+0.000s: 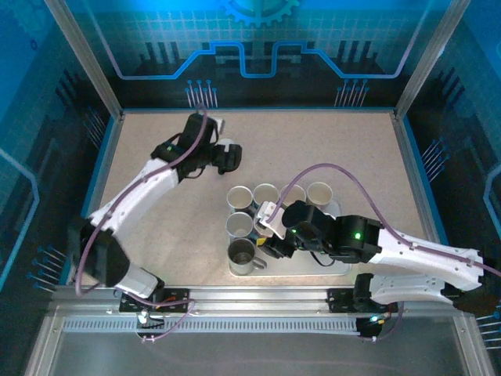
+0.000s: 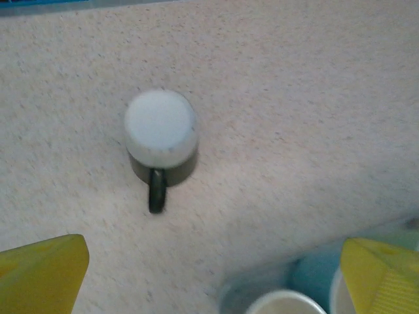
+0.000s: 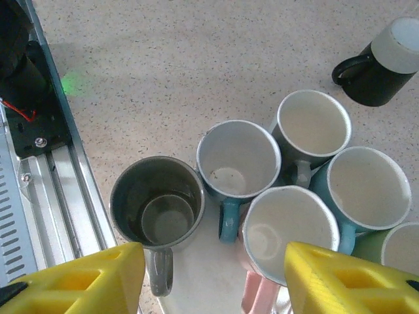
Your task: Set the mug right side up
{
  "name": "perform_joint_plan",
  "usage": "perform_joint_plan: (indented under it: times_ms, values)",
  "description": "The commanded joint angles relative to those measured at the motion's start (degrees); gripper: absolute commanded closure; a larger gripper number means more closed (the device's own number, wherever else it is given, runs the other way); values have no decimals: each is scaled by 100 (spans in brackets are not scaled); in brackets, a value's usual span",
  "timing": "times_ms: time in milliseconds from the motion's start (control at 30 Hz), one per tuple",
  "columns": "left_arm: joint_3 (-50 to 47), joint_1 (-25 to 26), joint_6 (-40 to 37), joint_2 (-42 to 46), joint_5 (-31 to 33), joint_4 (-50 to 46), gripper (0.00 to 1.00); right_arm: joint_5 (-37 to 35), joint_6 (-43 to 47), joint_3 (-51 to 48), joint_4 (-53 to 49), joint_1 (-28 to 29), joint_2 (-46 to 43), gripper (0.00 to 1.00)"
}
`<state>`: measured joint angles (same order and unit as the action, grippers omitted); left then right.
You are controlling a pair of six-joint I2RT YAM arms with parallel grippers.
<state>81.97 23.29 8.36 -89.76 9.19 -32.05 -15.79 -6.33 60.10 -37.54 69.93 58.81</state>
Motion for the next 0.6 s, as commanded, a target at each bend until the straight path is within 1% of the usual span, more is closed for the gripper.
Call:
perform_joint_plan:
  times_ms: [0,100,200,300,567]
  values:
    - [779,-354,-722,-823,266,-225,1,-155,149,-118,150,-78,-158,40]
    - [1313,-529,-660,-1482,56,-228,1,-289,251,-142,150,-85,-258,37]
    - [1788,-656,-568,-2041,-395,-308,1,-529,410,-201,124,-109,-418,33]
    - [2327,-659,-618,-2615,-423,-580,1,-616,507,-319,168,-196,-633,30]
    - [2742,-698,-365,-3442,-685,-603,1,-656,568,-393,284,-287,-827,27]
